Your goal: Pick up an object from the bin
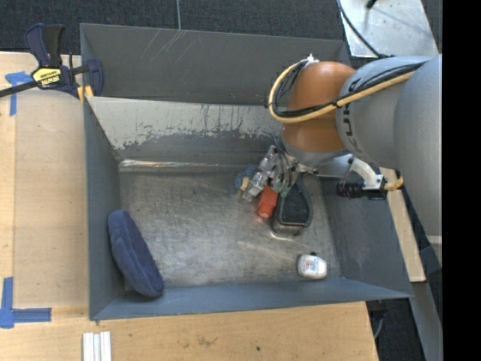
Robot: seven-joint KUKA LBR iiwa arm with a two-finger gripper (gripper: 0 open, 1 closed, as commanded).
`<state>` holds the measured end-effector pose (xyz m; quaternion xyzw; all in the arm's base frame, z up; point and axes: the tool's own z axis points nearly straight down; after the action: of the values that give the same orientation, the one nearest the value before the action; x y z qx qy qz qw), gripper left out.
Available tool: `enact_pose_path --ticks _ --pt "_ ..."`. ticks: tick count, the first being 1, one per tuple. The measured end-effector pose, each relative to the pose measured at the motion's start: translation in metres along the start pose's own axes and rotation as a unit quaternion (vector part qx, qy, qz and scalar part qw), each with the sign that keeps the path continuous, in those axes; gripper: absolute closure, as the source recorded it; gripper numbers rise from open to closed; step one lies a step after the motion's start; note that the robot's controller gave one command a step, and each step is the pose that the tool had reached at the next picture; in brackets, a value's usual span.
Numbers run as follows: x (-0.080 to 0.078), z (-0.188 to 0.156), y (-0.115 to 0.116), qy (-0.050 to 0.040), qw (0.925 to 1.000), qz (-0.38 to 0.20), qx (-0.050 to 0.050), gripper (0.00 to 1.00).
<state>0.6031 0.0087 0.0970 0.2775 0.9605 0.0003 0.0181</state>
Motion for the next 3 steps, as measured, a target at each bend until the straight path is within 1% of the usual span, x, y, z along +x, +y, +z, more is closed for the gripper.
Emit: enact_pose_path --ticks 1,2,3 --pt "-0.009 -0.113 0.004 0.012 0.9999 0.007 0.002 1.0" --pt "0.009 -0.022 -0.007 0.0191 0.9927 -0.119 0.004 1.0" --pt "0.008 -0.024 -0.007 0.0171 0.9928 -0.118 0.003 0.0"
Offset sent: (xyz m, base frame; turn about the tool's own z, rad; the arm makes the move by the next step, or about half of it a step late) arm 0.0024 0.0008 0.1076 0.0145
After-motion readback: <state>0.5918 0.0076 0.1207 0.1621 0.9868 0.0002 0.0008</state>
